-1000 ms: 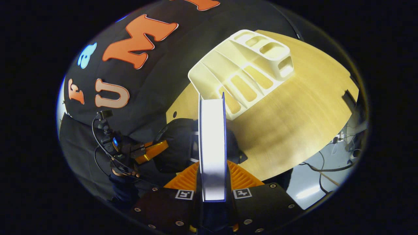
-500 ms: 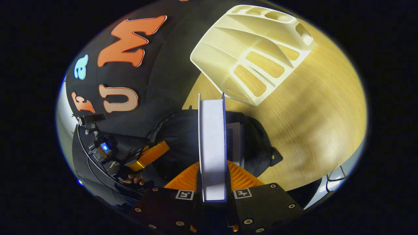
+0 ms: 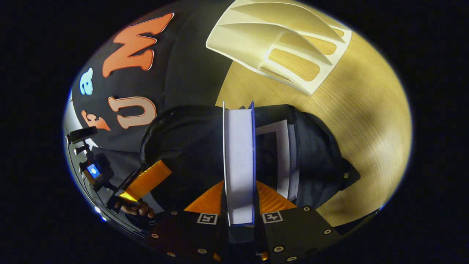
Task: Open the schoolbag, grab two books from the bookshelf and put them into the schoolbag.
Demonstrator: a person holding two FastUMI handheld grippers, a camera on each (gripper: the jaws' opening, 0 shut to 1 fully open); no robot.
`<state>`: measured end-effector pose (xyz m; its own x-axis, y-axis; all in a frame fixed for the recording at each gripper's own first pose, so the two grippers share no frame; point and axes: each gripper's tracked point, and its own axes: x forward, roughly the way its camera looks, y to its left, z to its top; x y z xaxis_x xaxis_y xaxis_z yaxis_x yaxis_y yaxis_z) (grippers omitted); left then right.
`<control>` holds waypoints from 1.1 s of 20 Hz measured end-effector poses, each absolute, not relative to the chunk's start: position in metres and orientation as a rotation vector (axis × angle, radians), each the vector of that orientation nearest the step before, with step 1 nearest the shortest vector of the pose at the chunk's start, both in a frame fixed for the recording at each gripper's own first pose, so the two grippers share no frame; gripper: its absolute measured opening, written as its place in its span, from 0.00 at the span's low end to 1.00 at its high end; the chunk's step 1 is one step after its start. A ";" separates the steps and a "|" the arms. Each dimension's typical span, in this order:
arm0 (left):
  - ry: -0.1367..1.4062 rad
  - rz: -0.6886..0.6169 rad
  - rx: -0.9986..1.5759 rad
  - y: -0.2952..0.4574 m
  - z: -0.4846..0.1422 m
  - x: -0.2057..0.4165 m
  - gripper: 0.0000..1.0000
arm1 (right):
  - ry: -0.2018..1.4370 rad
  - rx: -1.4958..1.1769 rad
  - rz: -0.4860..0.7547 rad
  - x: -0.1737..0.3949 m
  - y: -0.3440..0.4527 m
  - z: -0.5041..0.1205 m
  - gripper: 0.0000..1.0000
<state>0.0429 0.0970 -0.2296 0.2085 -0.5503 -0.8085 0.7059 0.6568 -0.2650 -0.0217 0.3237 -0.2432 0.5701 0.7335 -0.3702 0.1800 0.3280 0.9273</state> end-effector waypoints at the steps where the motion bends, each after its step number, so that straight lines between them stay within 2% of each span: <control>1: 1.039 -0.884 0.172 0.095 -0.229 0.043 0.06 | 0.935 1.210 0.444 -0.018 0.331 -0.244 0.29; 9: 1.037 -0.846 0.148 0.095 -0.228 0.043 0.06 | 1.026 1.100 0.470 0.001 0.362 -0.266 0.37; 11: 1.043 -0.812 0.137 0.095 -0.228 0.044 0.06 | 1.057 0.965 0.433 -0.001 0.353 -0.279 0.46; 12: 1.045 -0.792 0.136 0.097 -0.230 0.044 0.06 | 1.071 0.884 0.438 -0.005 0.343 -0.284 0.54; 15: 1.055 -0.730 0.142 0.097 -0.234 0.044 0.06 | 1.078 0.734 0.472 -0.017 0.316 -0.283 0.65; 16: 1.058 -0.704 0.135 0.096 -0.236 0.044 0.06 | 1.067 0.737 0.486 -0.017 0.306 -0.277 0.80; 17: 1.065 -0.677 0.127 0.095 -0.237 0.043 0.06 | 1.058 0.731 0.485 -0.016 0.295 -0.272 0.72; 18: 1.066 -0.651 0.123 0.093 -0.238 0.041 0.06 | 1.052 0.712 0.481 -0.017 0.280 -0.271 0.81; 22: 1.084 -0.569 0.120 0.085 -0.246 0.035 0.08 | 1.013 0.610 0.448 -0.017 0.219 -0.269 0.98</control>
